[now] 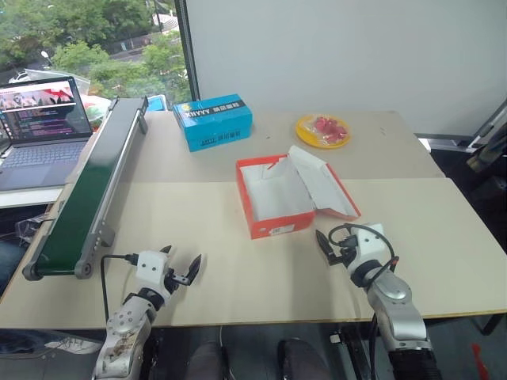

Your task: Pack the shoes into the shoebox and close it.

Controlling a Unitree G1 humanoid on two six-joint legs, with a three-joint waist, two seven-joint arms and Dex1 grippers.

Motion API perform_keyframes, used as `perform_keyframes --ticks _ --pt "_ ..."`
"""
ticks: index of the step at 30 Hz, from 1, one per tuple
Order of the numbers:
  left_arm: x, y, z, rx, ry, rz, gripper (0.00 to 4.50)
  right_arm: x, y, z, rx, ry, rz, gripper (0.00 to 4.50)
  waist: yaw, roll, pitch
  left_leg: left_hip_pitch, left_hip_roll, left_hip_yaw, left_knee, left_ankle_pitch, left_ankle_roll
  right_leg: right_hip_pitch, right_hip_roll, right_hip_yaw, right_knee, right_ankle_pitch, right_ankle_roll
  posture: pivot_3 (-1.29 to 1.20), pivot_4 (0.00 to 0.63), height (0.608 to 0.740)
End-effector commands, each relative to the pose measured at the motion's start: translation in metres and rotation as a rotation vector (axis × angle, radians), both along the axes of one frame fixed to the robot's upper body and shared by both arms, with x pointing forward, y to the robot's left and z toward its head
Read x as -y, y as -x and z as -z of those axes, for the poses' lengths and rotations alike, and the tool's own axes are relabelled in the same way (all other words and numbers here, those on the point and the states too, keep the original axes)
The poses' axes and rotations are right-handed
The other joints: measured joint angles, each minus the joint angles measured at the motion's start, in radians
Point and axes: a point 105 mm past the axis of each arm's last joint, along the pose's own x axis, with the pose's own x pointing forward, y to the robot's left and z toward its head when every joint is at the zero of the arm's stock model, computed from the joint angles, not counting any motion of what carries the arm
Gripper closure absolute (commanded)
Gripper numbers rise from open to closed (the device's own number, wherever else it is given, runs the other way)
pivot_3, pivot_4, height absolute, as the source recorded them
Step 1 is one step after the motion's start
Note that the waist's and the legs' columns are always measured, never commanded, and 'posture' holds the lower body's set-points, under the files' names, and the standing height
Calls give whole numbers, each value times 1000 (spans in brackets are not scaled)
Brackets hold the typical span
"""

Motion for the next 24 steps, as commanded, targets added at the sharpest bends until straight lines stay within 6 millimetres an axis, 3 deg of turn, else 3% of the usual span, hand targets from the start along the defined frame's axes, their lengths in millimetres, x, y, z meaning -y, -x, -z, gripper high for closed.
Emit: perform_keyframes --ticks 1,7,12,17,21,24 --pt "-7 -8 -10 43 -17 -26 0 4 -1 -14 58 2 17 37 0 0 0 0 0 0 0 0 0 0 0 0 0 0 0 0 150 740" --pt "-26 -36 -39 107 -60 -125 0 35 -2 -33 59 -3 246 37 4 0 0 -1 0 -1 0 0 0 0 0 0 0 1 1 0 150 740" --pt "-26 -56 -80 207 -60 -176 0 28 -18 -87 185 4 241 37 -6 0 0 -1 0 0 0 0 0 -1 0 0 0 1 2 0 150 740" --pt "-22 -71 -123 286 -28 -202 0 2 -44 -136 287 4 134 37 -3 0 0 -1 -3 -1 0 0 0 0 1 0 1 2 2 0 150 740" --pt "-28 -73 -140 286 23 -249 0 -37 -57 -144 233 -70 -39 37 -4 0 0 -2 -3 -2 0 0 0 0 2 0 1 2 2 0 150 740" --pt "-29 -73 -142 262 30 -268 0 -65 -63 -146 191 -98 -163 37 -4 0 0 -2 -3 -2 0 0 0 0 1 0 1 2 3 0 150 740"
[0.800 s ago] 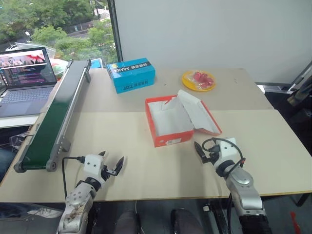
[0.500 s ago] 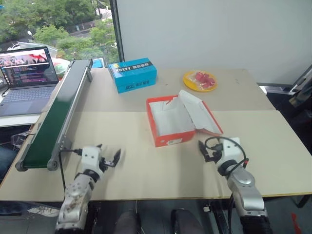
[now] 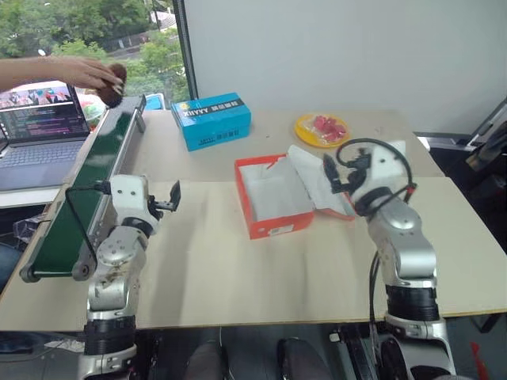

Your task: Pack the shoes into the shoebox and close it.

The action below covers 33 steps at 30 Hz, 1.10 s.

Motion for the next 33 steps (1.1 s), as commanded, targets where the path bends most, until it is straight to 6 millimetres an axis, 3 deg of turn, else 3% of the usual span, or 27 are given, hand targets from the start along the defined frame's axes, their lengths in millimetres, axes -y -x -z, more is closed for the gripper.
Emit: perform_keyframes --ticks 1,5,13,20,27,33 --pt "-3 3 -15 23 14 -31 0 -34 -4 -9 -17 -22 -165 37 1 0 0 0 0 0 0 0 0 0 0 0 0 0 0 0 150 740" --pt "-3 8 -7 -12 35 -56 0 -63 -14 3 -91 -46 -297 37 0 0 0 0 0 0 1 0 0 0 -1 0 0 1 1 0 150 740" --pt "-14 15 -6 -16 57 -93 0 -87 -20 7 -104 -74 -410 37 4 0 0 -1 0 0 1 0 0 0 -1 -1 0 1 1 0 150 740" --pt "-59 26 -14 -14 101 -200 0 -110 -8 4 -103 -70 -553 37 -4 0 1 -1 1 0 0 0 0 -1 -1 -1 1 2 0 0 150 740" --pt "-118 38 -8 -57 118 -299 0 -149 39 5 -121 -17 -877 37 -5 0 1 -1 2 0 0 0 0 -2 -1 -2 1 2 0 0 150 740" --pt "-137 36 4 -89 90 -299 0 -154 49 7 -139 -7 -923 37 4 -1 1 -1 2 -1 0 0 -1 -2 -2 -3 1 2 -1 0 150 740"
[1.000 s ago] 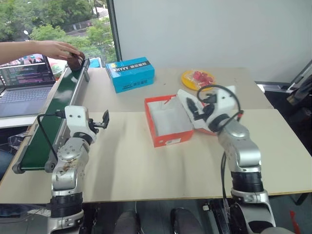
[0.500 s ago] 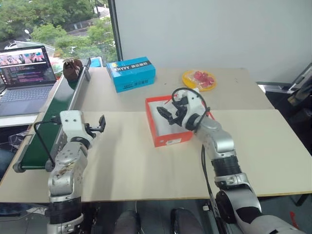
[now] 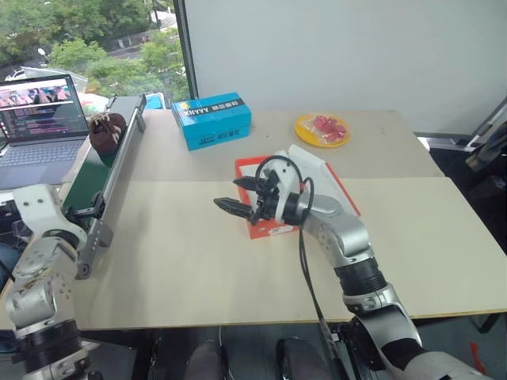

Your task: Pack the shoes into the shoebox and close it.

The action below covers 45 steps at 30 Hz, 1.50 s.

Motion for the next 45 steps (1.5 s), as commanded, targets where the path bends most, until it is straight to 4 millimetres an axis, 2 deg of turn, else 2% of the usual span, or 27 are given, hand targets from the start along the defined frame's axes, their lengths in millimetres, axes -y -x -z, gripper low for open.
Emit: perform_keyframes --ticks 1,4,12,18,30,33,36,38,42,44,45 --pt "-9 -3 -6 24 -40 30 0 0 6 -11 35 -25 -23 37 3 -1 0 0 0 0 0 0 0 0 0 0 0 0 0 0 150 740" --pt "-18 -9 4 -13 -50 72 0 5 2 -8 35 -14 2 37 2 -1 0 0 0 0 0 0 -1 -1 0 -1 0 0 -2 0 150 740" --pt "-36 -30 3 -20 -75 80 0 15 -1 -2 40 20 41 37 1 -2 0 -7 1 2 0 0 -1 -9 0 0 1 1 -3 0 150 740" --pt "-30 -47 6 -10 -68 89 0 21 -3 6 24 43 74 37 0 -3 1 -10 1 3 0 1 -1 -11 0 0 1 2 -2 0 150 740" --pt "-38 -51 15 -20 -35 28 0 45 -16 15 4 80 177 37 4 -4 1 -10 0 5 1 1 -1 -11 0 -2 1 2 -2 0 150 740" --pt "-30 -54 16 -1 -16 60 673 46 -17 16 4 85 190 0 4 -4 1 -10 0 6 1 1 -1 -11 0 -2 2 2 -2 0 150 740" --pt "-24 -56 16 11 -11 80 1731 47 -18 16 4 87 194 0 4 -4 1 -10 0 7 1 1 -2 -11 0 -2 2 2 -2 0 150 740" --pt "-12 -62 8 39 -34 124 1856 47 -18 16 6 89 199 0 5 -4 1 -10 0 7 1 1 -2 -11 0 -2 2 2 -2 0 150 740" --pt "34 -78 -32 178 -68 283 1862 46 -20 9 6 59 210 0 8 -6 2 -13 0 7 3 1 -2 -11 0 -3 1 2 -1 0 150 740" --pt "50 -81 -42 212 -69 332 1862 47 -21 3 0 29 219 0 6 -7 2 -15 0 6 3 1 -2 -12 1 -3 1 3 -1 0 150 740" --pt "72 -84 -51 243 -66 395 1862 49 -25 -9 -34 -58 242 0 5 -7 2 -15 0 6 3 1 -2 -12 1 -3 1 3 0 0 150 740"
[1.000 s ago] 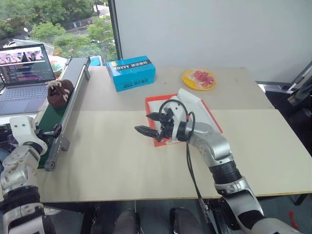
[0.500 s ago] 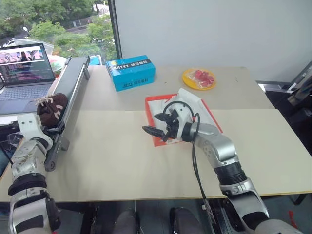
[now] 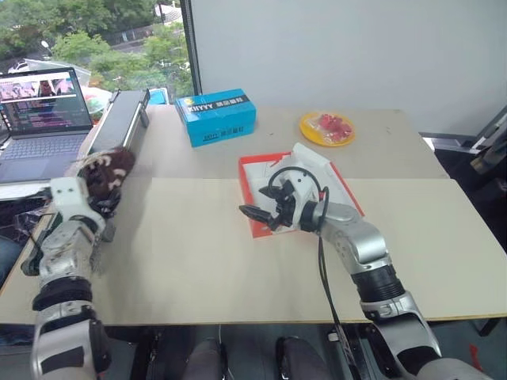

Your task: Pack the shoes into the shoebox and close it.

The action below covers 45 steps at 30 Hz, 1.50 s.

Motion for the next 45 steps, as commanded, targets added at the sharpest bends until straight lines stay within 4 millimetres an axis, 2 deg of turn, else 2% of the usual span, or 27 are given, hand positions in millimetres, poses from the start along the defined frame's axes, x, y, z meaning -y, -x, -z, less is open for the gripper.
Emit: perform_keyframes --ticks 1,3,6,7,10,12,15,19,25,29,33,36,38,39,41,42,45 --pt "55 -10 -59 179 -27 177 1862 6 -11 -47 -6 -250 62 0 -2 0 0 0 -1 0 0 0 0 0 0 0 0 0 0 0 150 740" --pt "90 -13 -66 192 -34 274 1862 19 -22 -73 -117 -516 121 0 -2 0 0 0 0 -1 0 0 0 0 0 0 0 0 0 0 150 740" --pt "117 -14 -73 202 -18 346 1862 39 -34 -85 -261 -721 176 0 -2 0 0 0 0 -1 0 1 -1 1 1 1 1 2 1 0 150 740" --pt "124 -14 -74 204 -11 364 1862 42 -36 -85 -288 -743 181 0 -3 0 0 0 0 -1 0 1 -1 1 1 1 1 2 1 0 150 740" --pt "179 -10 -77 208 14 556 1862 48 -36 -83 -335 -746 178 0 -5 0 0 0 0 -1 -1 1 -1 1 2 1 1 3 1 0 150 740" --pt "202 -6 -74 195 18 635 1862 48 -35 -82 -341 -729 177 0 -4 1 1 -1 -1 -1 -1 1 0 0 1 1 0 3 1 0 150 740" --pt "231 0 -74 185 10 737 1862 48 -34 -80 -342 -717 185 0 -6 1 1 -2 -2 -1 -1 2 0 0 2 1 0 3 1 0 150 740" --pt "250 5 -68 162 -5 801 1862 53 -36 -78 -328 -710 211 0 -14 1 1 -1 -2 -1 -1 2 0 0 3 3 -2 3 2 0 150 740" --pt "273 17 -56 115 14 875 1862 70 -44 -76 -300 -727 283 0 -10 1 1 -1 -2 -3 0 2 1 0 2 3 -2 3 2 0 150 740" --pt "282 24 -48 84 32 903 1864 72 -46 -80 -285 -761 286 984 -10 2 1 -1 -2 -4 0 2 1 0 2 3 -2 3 2 0 150 740" --pt "283 26 -38 37 64 907 1864 69 -44 -83 -277 -765 278 2453 -8 2 2 -1 -2 -4 0 2 1 0 2 4 -2 3 3 0 150 740" --pt "271 19 -31 8 46 853 1864 66 -44 -88 -257 -741 279 3363 -8 2 2 -1 -2 -4 0 2 1 0 3 4 -2 3 3 0 150 740" --pt "263 18 -33 7 59 846 1864 65 -45 -93 -228 -709 283 3791 -8 2 2 -1 -2 -4 0 2 1 0 3 4 -2 3 3 0 150 740" --pt "260 21 -35 10 67 859 874 64 -45 -96 -200 -674 286 3941 -8 2 2 -1 -2 -4 0 2 1 0 2 4 -2 3 3 0 150 740" --pt "254 23 -37 9 67 866 164 63 -46 -101 -150 -608 286 3984 -10 3 2 -1 -2 -4 0 2 1 0 2 4 -2 3 3 0 150 740" --pt "251 24 -37 7 58 863 4 61 -47 -104 -130 -582 282 3997 -10 3 2 -1 -2 -4 0 2 1 0 2 4 -2 3 3 0 150 740" --pt "237 27 -36 -3 32 852 0 56 -50 -116 -29 -444 262 4010 -11 4 3 -1 -2 -4 0 2 1 -1 3 4 -2 3 3 0 150 740"
